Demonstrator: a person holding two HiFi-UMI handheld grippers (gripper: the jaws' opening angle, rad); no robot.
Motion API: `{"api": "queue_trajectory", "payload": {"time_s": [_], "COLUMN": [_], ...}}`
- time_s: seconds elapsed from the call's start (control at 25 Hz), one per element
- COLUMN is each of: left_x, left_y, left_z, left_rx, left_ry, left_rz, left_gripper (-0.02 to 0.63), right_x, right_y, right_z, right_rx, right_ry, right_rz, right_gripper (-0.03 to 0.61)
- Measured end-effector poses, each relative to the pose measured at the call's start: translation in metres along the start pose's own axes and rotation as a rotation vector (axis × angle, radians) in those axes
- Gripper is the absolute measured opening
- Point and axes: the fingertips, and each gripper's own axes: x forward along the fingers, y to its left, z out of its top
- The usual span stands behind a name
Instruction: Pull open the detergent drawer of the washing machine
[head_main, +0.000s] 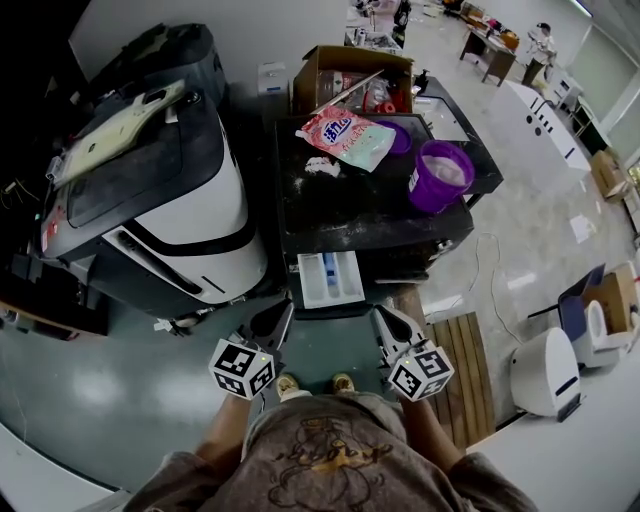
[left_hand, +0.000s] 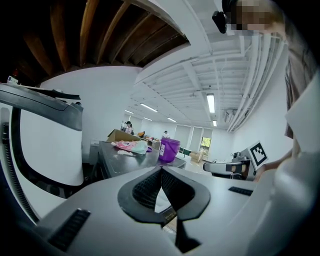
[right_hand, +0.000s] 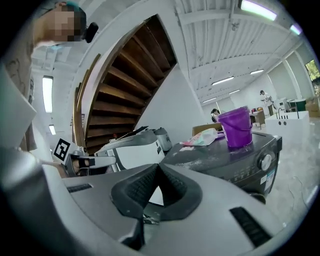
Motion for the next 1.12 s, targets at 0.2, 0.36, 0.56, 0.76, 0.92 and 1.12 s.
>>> {"api": "queue_trajectory", "payload": {"time_s": [0.2, 0.36, 0.56, 0.76, 0.92, 1.12], "left_x": [-0.006, -0.006, -0.005, -0.003, -0.003, -0.002], "left_y": [0.005, 0.003, 0.002, 0.002, 0.002, 0.002], "left_z": [-0.008, -0.008, -0.009, -0.01, -0.008, -0.008], "left_rx": [-0.008, -0.014, -0.035, -0.051, -0.057, -0.066], "left_ry": [0.007, 0.006, 0.002, 0.001, 0.001, 0.006], "left_rz": [0.02, 0.022, 0.023, 0.022, 0.019, 0.021], "left_gripper": [0.023, 0.023, 0.023, 0.023, 0.023, 0.023], "right_x": [-0.002, -0.003, -0.003, -0.002, -0.003, -0.003], "right_y": [-0.001, -0.005, -0.002, -0.001, -0.003, -0.004], "right_z": [-0.009, -0.007, -0.01, -0.012, -0.013, -0.013], "right_rx": [-0.007, -0.017, -0.021, -0.033, -0.034, -0.031], "right_ry": [0.003, -0.009, 0.004, 0.011, 0.019, 0.023], "right_rz": [-0.02, -0.053, -0.059, -0.053, -0.059, -0.058], "right_gripper": [0.002, 0.0, 0.002, 0.002, 0.002, 0.002]}}
